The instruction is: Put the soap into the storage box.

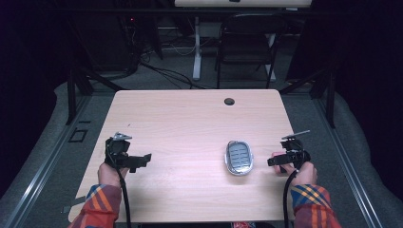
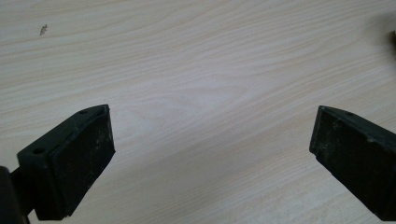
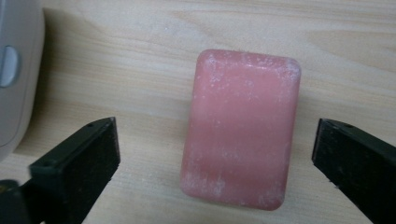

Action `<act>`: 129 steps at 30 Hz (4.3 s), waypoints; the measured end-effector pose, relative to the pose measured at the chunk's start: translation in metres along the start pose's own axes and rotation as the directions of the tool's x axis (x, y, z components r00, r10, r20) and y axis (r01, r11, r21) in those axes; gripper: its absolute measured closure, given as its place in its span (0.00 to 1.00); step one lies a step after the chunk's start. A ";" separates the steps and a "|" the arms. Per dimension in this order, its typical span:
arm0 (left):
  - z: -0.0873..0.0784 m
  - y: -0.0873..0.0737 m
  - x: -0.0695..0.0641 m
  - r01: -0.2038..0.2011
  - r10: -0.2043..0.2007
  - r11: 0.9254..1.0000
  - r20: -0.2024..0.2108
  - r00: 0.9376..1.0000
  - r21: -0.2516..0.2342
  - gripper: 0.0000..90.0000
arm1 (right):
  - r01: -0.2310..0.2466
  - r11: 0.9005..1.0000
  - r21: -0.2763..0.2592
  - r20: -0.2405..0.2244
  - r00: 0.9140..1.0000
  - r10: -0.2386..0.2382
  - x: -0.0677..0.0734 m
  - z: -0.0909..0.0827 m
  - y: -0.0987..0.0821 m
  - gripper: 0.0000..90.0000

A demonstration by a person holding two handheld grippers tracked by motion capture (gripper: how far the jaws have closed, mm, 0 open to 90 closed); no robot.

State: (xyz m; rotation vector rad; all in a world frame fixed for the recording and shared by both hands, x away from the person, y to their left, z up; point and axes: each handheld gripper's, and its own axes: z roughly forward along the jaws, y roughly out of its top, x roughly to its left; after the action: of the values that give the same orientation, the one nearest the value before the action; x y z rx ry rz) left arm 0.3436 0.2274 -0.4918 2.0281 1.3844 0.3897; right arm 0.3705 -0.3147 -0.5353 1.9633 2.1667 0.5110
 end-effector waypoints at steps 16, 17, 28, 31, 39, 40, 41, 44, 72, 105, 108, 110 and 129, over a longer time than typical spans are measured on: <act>-0.001 -0.002 0.000 -0.010 0.010 1.000 0.005 1.000 0.008 0.00 | -0.032 0.999 0.001 0.072 0.997 0.032 0.002 0.005 0.004 0.31; -0.002 -0.003 0.000 -0.006 0.006 1.000 0.005 1.000 0.009 0.00 | -0.031 0.999 0.010 0.073 0.997 0.030 0.002 0.005 0.004 0.32; -0.002 -0.003 0.000 -0.012 0.012 1.000 0.000 1.000 0.016 0.00 | -0.014 1.000 0.020 0.112 0.994 0.011 0.004 0.008 0.005 0.39; -0.002 -0.003 0.000 -0.017 0.017 1.000 -0.001 1.000 0.015 0.00 | -0.007 1.000 0.029 0.114 0.993 0.004 0.003 0.009 0.005 0.41; -0.002 -0.003 -0.001 -0.015 0.015 1.000 0.000 1.000 0.012 0.00 | 0.015 0.999 0.044 0.117 0.993 -0.020 0.005 0.008 0.007 0.42; -0.002 -0.003 -0.001 -0.015 0.015 1.000 0.000 1.000 0.011 0.00 | 0.024 0.999 0.049 0.121 0.992 -0.029 0.005 0.008 0.007 0.42; -0.002 -0.003 -0.001 -0.015 0.015 1.000 0.000 1.000 0.012 0.00 | 0.024 0.999 0.044 0.128 0.991 -0.030 0.006 0.008 0.007 0.42; -0.001 -0.003 -0.001 -0.015 0.015 1.000 0.000 1.000 0.016 0.00 | 0.025 0.999 0.043 0.123 0.992 -0.030 0.006 0.005 0.008 0.42; 0.003 -0.002 -0.005 -0.036 0.036 0.999 0.015 0.999 0.024 0.00 | 0.048 0.998 0.032 0.102 0.993 -0.051 0.013 -0.008 0.007 0.42; 0.004 -0.001 -0.006 -0.051 0.051 0.998 0.008 0.999 0.031 0.00 | 0.099 0.995 0.016 0.077 0.992 -0.100 0.027 -0.036 0.015 0.42; 0.004 0.000 -0.005 -0.052 0.052 0.998 0.010 0.999 0.033 0.00 | 0.100 0.995 0.018 0.073 0.992 -0.101 0.029 -0.039 0.016 0.42; 0.003 0.000 -0.005 -0.052 0.052 0.998 0.011 0.999 0.033 0.00 | 0.100 0.995 0.017 0.078 0.992 -0.101 0.031 -0.041 0.017 0.42; 0.004 0.000 -0.006 -0.051 0.050 0.998 0.014 0.999 0.034 0.00 | 0.136 0.991 0.021 0.069 0.988 -0.137 0.046 -0.050 0.027 0.42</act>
State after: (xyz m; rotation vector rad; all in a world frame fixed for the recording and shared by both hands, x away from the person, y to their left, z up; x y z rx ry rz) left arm 0.3431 0.2209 -0.4942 2.0929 1.3429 0.3770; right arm 0.3721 -0.2737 -0.4742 1.7961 2.2478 0.3984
